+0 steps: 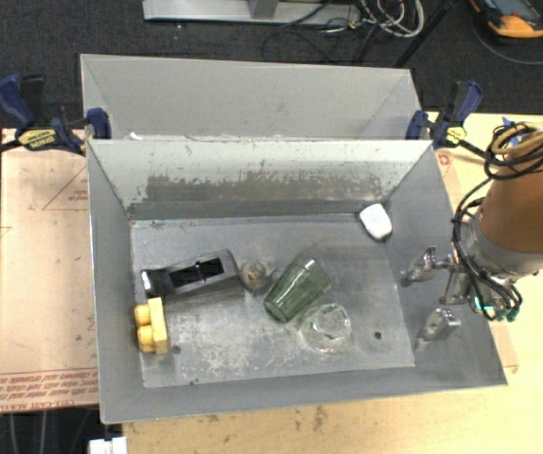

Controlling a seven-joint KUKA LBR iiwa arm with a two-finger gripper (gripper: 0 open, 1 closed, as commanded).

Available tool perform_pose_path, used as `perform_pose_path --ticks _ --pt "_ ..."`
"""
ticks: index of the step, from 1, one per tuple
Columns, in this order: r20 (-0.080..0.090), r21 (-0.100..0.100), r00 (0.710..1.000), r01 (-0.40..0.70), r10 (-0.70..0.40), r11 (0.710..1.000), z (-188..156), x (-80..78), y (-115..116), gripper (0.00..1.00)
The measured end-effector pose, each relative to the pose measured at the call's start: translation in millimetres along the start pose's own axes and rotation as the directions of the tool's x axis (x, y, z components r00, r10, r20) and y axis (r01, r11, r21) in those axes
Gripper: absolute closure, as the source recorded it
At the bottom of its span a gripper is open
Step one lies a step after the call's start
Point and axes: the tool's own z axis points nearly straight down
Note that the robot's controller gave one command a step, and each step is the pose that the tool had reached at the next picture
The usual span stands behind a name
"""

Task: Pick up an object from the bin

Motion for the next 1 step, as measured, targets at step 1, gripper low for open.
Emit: perform_pose_path --ticks 1 --pt "0.007 0.001 1.000 0.003 -0.003 1.000 -3.0 -1.8 0.5 0.00"
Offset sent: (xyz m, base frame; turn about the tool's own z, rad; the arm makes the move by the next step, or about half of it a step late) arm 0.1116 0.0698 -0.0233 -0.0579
